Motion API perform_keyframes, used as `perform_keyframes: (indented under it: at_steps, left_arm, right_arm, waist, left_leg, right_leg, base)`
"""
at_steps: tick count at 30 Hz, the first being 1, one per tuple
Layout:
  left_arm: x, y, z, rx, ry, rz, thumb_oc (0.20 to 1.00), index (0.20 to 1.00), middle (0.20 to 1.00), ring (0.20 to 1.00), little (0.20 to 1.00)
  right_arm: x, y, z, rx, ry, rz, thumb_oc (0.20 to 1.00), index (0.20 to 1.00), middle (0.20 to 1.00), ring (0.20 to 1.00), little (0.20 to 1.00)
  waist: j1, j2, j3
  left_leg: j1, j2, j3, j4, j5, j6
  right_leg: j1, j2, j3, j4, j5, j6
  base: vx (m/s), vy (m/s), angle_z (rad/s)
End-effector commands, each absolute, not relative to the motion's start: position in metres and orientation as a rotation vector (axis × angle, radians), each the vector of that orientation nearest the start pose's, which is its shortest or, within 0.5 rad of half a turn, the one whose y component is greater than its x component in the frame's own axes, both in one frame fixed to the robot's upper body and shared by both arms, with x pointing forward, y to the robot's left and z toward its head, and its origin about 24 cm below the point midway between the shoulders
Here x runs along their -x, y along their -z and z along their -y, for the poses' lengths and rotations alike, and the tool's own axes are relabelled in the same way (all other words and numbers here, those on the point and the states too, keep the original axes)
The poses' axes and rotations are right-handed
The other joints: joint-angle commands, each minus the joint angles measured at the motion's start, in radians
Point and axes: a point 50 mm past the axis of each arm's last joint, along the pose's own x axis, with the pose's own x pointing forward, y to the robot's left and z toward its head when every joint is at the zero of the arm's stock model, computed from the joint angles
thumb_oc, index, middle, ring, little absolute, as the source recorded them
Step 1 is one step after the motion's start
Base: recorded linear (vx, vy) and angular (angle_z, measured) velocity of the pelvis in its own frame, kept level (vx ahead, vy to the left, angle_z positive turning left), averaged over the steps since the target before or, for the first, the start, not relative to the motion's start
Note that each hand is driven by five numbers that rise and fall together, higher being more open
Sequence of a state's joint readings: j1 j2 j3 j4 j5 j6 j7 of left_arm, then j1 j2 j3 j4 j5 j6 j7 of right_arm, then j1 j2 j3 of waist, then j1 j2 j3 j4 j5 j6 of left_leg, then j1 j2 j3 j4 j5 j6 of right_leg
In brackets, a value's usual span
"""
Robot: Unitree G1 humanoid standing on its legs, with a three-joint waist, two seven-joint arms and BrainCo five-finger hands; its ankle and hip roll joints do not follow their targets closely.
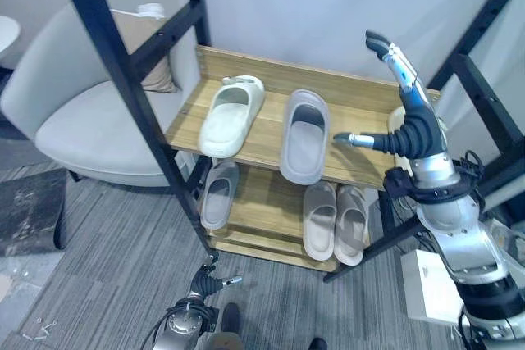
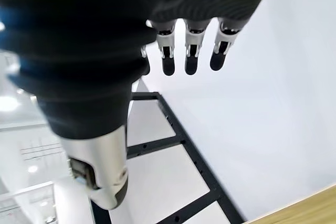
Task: Arrange the slippers neatly on the shoe rack.
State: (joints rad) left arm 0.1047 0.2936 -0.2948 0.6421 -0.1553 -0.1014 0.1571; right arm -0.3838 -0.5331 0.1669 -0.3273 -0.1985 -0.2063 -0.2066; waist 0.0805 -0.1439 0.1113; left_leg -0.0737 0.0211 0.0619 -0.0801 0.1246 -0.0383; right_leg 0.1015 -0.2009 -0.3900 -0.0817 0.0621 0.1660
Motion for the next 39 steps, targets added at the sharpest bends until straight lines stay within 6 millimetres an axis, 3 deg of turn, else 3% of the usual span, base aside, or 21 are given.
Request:
perform_keyframes:
  at_steps: [1,6,12,30,39]
  left_arm:
    - [-0.181,0.096,-0.196,-0.257,0.012,-0.593,1.0,1.0,1.0,1.0,1.0]
    - [-0.178,0.098,-0.201,-0.268,0.012,-0.605,1.0,1.0,1.0,1.0,1.0]
    - [-0.175,0.1,-0.205,-0.279,0.004,-0.619,1.0,1.0,1.0,1.0,1.0]
    - [-0.176,0.101,-0.199,-0.29,0.035,-0.619,1.0,1.0,1.0,1.0,1.0]
    - [-0.177,0.1,-0.198,-0.296,0.044,-0.613,1.0,1.0,1.0,1.0,1.0]
  right_arm:
    - [-0.267,-0.244,0.147,0.621,0.003,1.006,1.0,1.0,1.0,1.0,1.0]
    - [-0.293,-0.249,0.157,0.726,0.094,0.952,1.0,1.0,1.0,1.0,1.0]
    - [-0.298,-0.248,0.174,0.759,0.194,0.921,1.0,1.0,1.0,1.0,1.0]
    - [-0.306,-0.193,0.205,0.79,0.197,0.64,1.0,1.0,1.0,1.0,1.0]
    - [-0.33,-0.18,0.195,0.819,0.171,0.554,1.0,1.0,1.0,1.0,1.0]
  waist:
    - [0.047,0.011,0.012]
    - [0.086,0.001,0.025]
    - [0.1,-0.002,0.032]
    - [0.091,0.003,0.05]
    - [0.113,0.01,0.061]
  left_leg:
    - [0.096,-0.018,-0.026,0.009,-0.157,0.027]
    - [0.083,-0.022,-0.046,0.018,-0.158,0.027]
    - [0.074,-0.025,-0.062,0.023,-0.159,0.028]
    - [0.063,-0.03,-0.069,0.024,-0.159,0.028]
    - [0.051,-0.032,-0.073,0.03,-0.157,0.025]
  right_leg:
    - [-0.066,-0.001,-0.025,0.079,-0.007,0.024]
    - [-0.059,-0.003,-0.048,0.077,-0.01,0.023]
    - [-0.055,-0.003,-0.062,0.078,-0.014,0.021]
    - [-0.058,-0.007,-0.078,0.076,-0.021,0.018]
    - [-0.057,-0.007,-0.086,0.067,-0.02,0.016]
  base:
    - [0.01,0.006,0.09]
    - [0.02,0.003,0.13]
    - [0.02,0.012,0.12]
    - [0.0,0.001,0.0]
    - [0.0,0.001,0.01]
